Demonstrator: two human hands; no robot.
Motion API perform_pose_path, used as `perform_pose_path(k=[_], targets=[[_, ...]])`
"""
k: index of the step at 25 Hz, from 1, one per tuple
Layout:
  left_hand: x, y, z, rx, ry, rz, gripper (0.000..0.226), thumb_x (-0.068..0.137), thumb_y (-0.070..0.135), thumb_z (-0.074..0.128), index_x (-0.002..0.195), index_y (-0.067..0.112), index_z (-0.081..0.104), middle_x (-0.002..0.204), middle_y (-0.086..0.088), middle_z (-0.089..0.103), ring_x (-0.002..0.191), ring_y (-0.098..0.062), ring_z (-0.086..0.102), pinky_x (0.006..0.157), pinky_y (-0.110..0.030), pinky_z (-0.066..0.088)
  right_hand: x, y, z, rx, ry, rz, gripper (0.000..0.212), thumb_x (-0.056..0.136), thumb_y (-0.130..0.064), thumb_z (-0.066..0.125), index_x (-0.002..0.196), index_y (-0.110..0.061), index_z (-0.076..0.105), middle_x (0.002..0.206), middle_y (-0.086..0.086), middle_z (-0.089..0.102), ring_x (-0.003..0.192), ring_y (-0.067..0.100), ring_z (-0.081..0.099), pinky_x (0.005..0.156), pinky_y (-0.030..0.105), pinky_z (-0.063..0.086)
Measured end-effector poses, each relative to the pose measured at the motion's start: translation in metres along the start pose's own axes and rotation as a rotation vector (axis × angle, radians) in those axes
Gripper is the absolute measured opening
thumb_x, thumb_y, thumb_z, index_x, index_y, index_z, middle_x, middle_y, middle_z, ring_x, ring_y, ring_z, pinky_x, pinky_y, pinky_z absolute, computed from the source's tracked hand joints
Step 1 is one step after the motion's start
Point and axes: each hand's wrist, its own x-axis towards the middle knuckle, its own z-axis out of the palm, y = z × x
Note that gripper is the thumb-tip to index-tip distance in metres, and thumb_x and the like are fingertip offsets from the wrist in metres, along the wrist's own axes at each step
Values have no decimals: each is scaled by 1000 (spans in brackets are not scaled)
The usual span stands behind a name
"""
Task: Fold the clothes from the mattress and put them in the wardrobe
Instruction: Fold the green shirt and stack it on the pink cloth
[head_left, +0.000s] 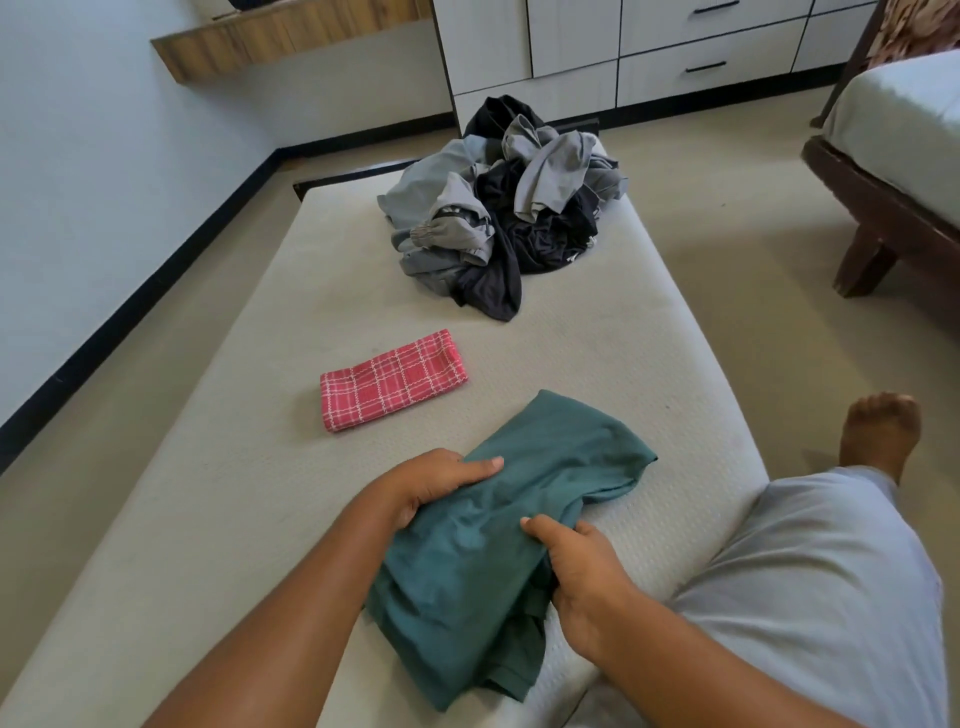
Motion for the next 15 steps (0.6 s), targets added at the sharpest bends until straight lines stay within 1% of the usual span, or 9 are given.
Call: perform_pose_path(k=[2, 3, 5, 8, 10, 11, 12, 13, 15], targets=[[-3, 12, -8, -51, -79, -21, 61, 77, 57, 82, 116, 11, 74, 108, -11, 79, 103, -27, 75, 99, -46, 57, -1, -8, 3, 18, -29, -53, 25, 92, -4, 65, 114, -14, 69, 94, 6, 80, 94, 28, 75, 70, 34, 57], [-6, 20, -12, -108, -57, 20, 54, 79, 51, 83, 116, 11, 75, 109, -11, 78, 106, -28, 74, 103, -47, 55, -1, -16, 5, 14, -34, -99, 28, 90, -3, 65, 115, -15, 69, 97, 6, 80, 97, 29, 74, 72, 35, 57], [-17, 38, -20, -319, 39, 170, 42, 83, 40, 81, 113, 11, 76, 110, -11, 78, 109, -28, 71, 104, -44, 53, -4, -43, 14, -26, -28, -216, 29, 88, -4, 66, 115, -15, 69, 101, 7, 79, 97, 27, 73, 72, 35, 56], [-46, 61, -34, -588, 163, 438, 39, 79, 33, 79, 110, 10, 77, 114, -13, 77, 112, -28, 70, 98, -40, 53, -20, -98, 30, -135, -61, -410, 22, 90, -8, 65, 108, -18, 70, 97, 8, 78, 87, 23, 74, 62, 32, 56], [-67, 61, -41, -634, 204, 604, 34, 81, 29, 72, 110, 12, 77, 117, -13, 76, 108, -25, 70, 89, -37, 52, -29, -120, 38, -225, -142, -578, 25, 92, -9, 65, 112, -23, 68, 99, 2, 77, 90, 17, 73, 65, 31, 56], [-74, 54, -42, -620, 223, 657, 35, 83, 28, 70, 113, 12, 75, 119, -11, 75, 107, -23, 70, 85, -35, 51, -32, -123, 38, -255, -180, -636, 24, 93, -12, 66, 114, -24, 67, 100, -1, 76, 88, 11, 73, 66, 26, 56], [-81, 43, -38, -617, 245, 676, 37, 83, 26, 68, 116, 11, 74, 120, -8, 75, 108, -20, 70, 85, -31, 51, -36, -120, 39, -285, -193, -652, 21, 94, -19, 68, 115, -23, 66, 101, -3, 75, 86, 7, 72, 65, 22, 55], [-81, 26, -32, -618, 271, 665, 38, 83, 25, 68, 117, 11, 73, 120, -6, 76, 109, -16, 70, 86, -28, 51, -35, -111, 36, -325, -171, -640, 20, 94, -29, 69, 113, -23, 65, 100, -3, 75, 86, 6, 72, 66, 21, 55], [-77, -13, -7, -628, 308, 518, 34, 85, 28, 73, 114, 11, 74, 114, -2, 78, 107, -11, 72, 87, -26, 51, -21, -78, 21, -451, -74, -515, 24, 93, -42, 69, 107, -22, 65, 99, -2, 74, 90, 12, 71, 73, 28, 57]])
